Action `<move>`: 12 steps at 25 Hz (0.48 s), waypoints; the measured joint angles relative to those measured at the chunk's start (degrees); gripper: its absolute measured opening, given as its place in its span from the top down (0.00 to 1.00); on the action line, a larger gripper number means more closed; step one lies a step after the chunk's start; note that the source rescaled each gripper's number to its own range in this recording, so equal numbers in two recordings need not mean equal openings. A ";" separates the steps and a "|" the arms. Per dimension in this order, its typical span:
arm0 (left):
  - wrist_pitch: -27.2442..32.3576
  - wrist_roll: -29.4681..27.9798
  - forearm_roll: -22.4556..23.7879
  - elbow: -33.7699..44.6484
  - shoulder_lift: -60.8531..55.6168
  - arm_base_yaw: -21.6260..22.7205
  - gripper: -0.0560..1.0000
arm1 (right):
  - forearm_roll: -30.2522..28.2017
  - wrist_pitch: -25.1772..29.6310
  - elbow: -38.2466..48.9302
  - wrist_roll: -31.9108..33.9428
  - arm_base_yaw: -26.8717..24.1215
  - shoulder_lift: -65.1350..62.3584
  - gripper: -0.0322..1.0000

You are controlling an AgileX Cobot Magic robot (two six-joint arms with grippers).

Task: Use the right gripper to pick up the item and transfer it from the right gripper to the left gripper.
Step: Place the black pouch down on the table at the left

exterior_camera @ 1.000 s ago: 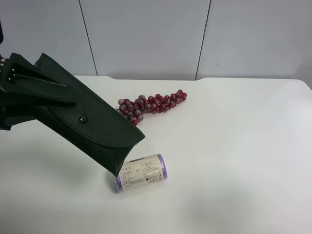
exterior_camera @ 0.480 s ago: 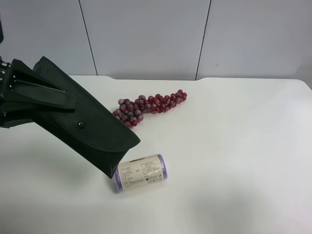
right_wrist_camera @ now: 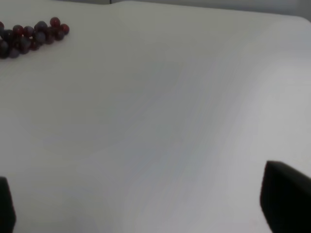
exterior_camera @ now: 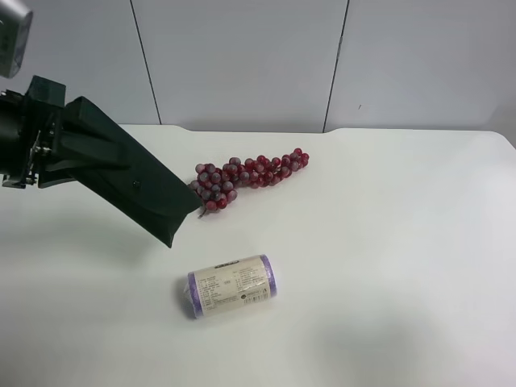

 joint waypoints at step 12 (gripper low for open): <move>9.21 26.62 -17.52 0.00 20.90 19.44 0.95 | 0.00 0.00 0.00 0.00 0.00 0.00 0.00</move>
